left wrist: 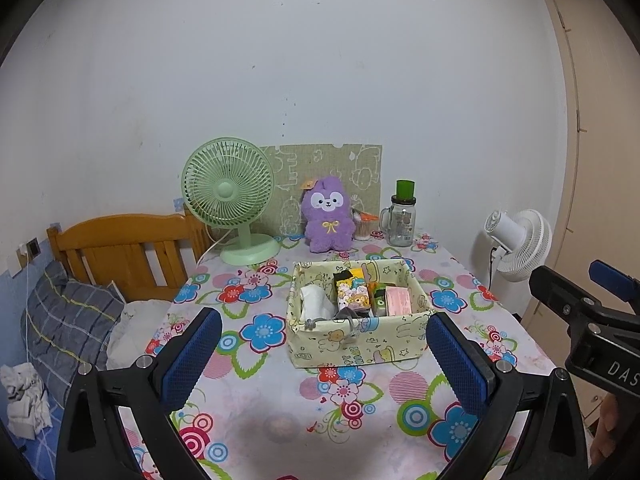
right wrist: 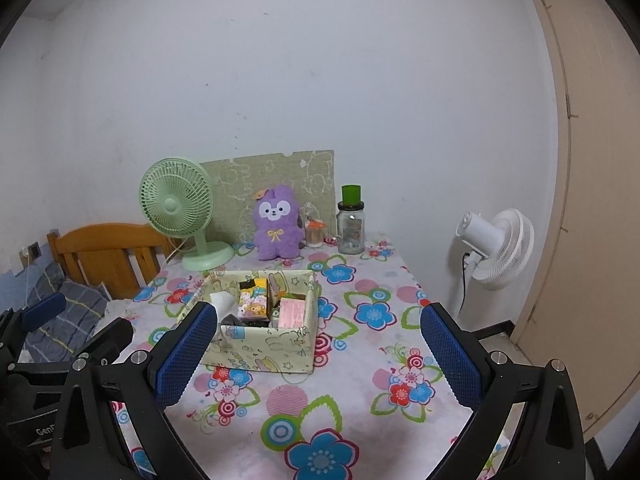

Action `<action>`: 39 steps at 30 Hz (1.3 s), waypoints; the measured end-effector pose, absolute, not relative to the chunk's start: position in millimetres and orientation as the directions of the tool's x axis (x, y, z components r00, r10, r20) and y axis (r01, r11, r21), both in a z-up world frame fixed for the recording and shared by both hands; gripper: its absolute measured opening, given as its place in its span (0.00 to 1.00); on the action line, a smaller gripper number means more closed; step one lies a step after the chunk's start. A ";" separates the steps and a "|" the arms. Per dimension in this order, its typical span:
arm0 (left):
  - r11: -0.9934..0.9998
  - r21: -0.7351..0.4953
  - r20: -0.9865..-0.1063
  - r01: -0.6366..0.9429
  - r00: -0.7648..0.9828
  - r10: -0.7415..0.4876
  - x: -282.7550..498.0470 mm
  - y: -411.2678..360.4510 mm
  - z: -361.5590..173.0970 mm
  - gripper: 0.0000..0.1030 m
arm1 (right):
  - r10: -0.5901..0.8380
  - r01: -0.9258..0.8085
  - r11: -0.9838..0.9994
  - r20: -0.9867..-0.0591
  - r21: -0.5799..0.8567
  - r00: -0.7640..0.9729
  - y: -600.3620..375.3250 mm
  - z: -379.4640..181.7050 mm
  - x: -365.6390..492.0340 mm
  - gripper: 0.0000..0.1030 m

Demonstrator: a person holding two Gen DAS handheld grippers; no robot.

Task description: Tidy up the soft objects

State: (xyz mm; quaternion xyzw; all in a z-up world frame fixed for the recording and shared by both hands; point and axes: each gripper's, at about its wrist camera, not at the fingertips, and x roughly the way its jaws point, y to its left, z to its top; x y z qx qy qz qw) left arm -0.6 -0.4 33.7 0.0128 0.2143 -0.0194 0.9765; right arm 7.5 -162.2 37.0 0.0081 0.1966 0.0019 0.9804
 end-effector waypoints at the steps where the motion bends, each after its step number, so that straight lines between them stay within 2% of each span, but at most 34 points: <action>1: 0.999 0.014 -0.421 0.041 0.907 -0.032 -0.2 0.4 33.3 1.00 | 0.006 0.001 1.000 -0.386 0.018 0.922 -163.0 36.6 7.5 1.00; 39: 0.999 -0.017 -0.431 0.032 0.901 -0.036 4.0 0.9 31.4 1.00 | 0.011 -0.001 1.000 -0.408 0.024 0.913 -164.8 30.7 10.4 1.00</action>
